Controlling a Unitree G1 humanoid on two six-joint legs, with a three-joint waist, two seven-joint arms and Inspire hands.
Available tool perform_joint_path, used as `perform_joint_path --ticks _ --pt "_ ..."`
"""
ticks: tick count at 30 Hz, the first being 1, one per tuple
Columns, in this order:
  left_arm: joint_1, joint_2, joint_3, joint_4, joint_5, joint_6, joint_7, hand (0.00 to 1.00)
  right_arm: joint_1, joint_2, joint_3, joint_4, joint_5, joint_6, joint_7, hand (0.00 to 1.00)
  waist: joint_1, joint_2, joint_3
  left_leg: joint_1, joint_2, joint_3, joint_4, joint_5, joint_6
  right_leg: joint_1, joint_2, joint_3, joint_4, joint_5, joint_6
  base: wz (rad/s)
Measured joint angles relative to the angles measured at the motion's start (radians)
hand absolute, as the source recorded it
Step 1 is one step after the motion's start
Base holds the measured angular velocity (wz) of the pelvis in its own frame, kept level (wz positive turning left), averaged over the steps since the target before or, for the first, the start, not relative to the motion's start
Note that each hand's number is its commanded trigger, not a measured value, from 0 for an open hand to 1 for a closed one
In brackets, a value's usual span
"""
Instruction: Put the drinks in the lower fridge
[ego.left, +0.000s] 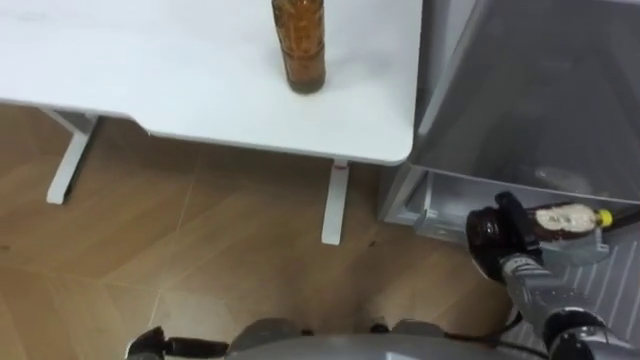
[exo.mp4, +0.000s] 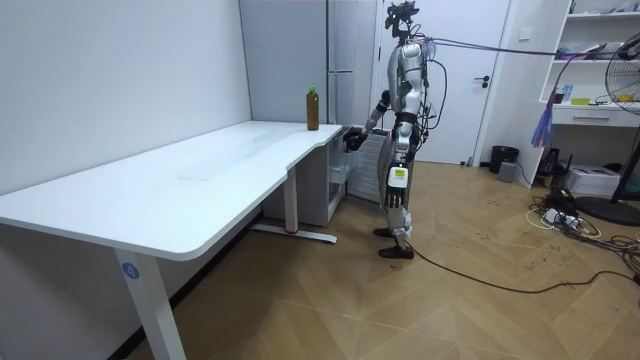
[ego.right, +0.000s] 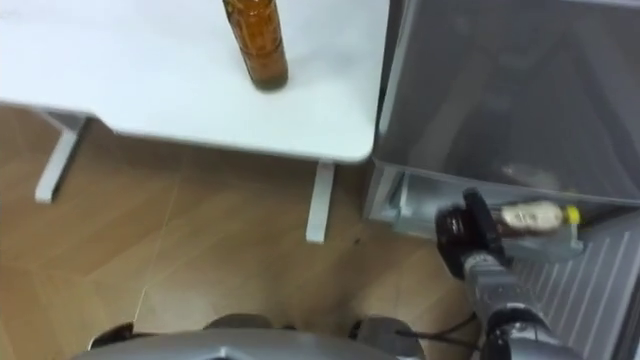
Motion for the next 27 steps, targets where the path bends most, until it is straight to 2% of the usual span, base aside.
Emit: perform_joint_path --ticks 4,6,8,10,12,16,19,24,25,26,27 --pt "-0.030 0.001 -0.045 0.010 0.001 0.001 -0.012 0.00 -0.092 -0.017 0.000 0.076 0.013 0.002 0.001 1.00 0.004 0.006 0.0044 -0.099 -0.005 0.003 0.043 0.002 0.003 -0.104 -0.005 0.002 0.051 0.002 -0.004 0.00" --pt "-0.046 0.002 -0.069 0.020 -0.003 0.002 -0.011 0.00 -0.127 -0.053 0.014 0.088 0.025 0.003 0.001 1.00 0.022 0.011 0.0087 -0.153 -0.014 0.010 0.052 0.010 0.010 -0.171 -0.021 0.007 0.087 0.001 -0.004 0.00" --pt "-0.056 0.007 -0.076 0.028 -0.004 0.002 -0.009 0.00 -0.151 -0.080 0.024 0.088 0.026 0.003 0.000 1.00 0.048 0.003 0.0138 -0.181 -0.026 0.017 0.049 0.022 0.013 -0.218 -0.035 0.027 0.115 0.001 -0.005 -0.08" --pt "-0.059 0.013 -0.093 0.032 -0.007 0.002 -0.008 0.00 -0.185 -0.102 0.026 0.088 0.025 0.004 -0.001 1.00 0.047 -0.001 0.0160 -0.211 -0.032 0.023 0.053 0.031 0.016 -0.254 -0.050 0.027 0.135 0.000 -0.005 0.04" --pt "-0.062 0.027 -0.119 0.035 -0.007 0.002 -0.010 0.00 -0.229 -0.127 0.036 0.095 0.025 0.006 -0.016 1.00 0.056 -0.012 0.0232 -0.250 -0.034 0.029 0.065 0.035 0.017 -0.297 -0.055 0.029 0.145 0.001 -0.009 0.02" --pt "-0.065 0.049 -0.169 0.048 -0.005 0.002 -0.019 0.00 -0.282 -0.149 0.050 0.097 0.032 0.018 -0.023 1.00 0.059 -0.033 0.0338 -0.319 -0.032 0.038 0.104 0.035 0.016 -0.367 -0.059 0.038 0.180 0.002 -0.014 -0.03" --pt "-0.078 0.057 -0.195 0.052 -0.006 0.002 -0.029 0.00 -0.321 -0.172 0.084 0.097 0.032 0.018 -0.030 1.00 0.062 -0.040 0.0357 -0.363 -0.035 0.050 0.124 0.036 0.017 -0.419 -0.066 0.048 0.210 0.001 -0.016 -0.03" --pt "-0.092 0.071 -0.214 0.052 -0.006 -0.011 -0.028 0.00 -0.372 -0.178 0.084 0.098 0.041 0.018 -0.038 1.00 0.060 -0.039 0.0355 -0.417 -0.033 0.063 0.148 0.036 0.018 -0.476 -0.069 0.056 0.232 0.003 -0.022 -0.04" --pt "-0.092 0.074 -0.217 0.052 -0.005 -0.011 -0.026 0.00 -0.375 -0.182 0.084 0.098 0.046 0.020 -0.043 0.89 0.059 -0.039 0.0355 -0.420 -0.033 0.064 0.147 0.036 0.019 -0.479 -0.070 0.055 0.232 0.004 -0.022 0.00" --pt "-0.092 0.076 -0.221 0.052 -0.005 -0.011 -0.025 0.00 -0.377 -0.186 0.084 0.098 0.048 0.023 -0.045 0.36 0.060 -0.039 0.0355 -0.422 -0.033 0.064 0.146 0.036 0.019 -0.481 -0.070 0.055 0.233 0.004 -0.022 0.00" --pt "-0.091 0.078 -0.224 0.052 -0.005 -0.012 -0.024 0.00 -0.383 -0.195 0.085 0.098 0.058 0.027 -0.054 0.00 0.063 -0.038 0.0351 -0.426 -0.033 0.065 0.146 0.036 0.019 -0.486 -0.071 0.055 0.234 0.004 -0.022 0.00"
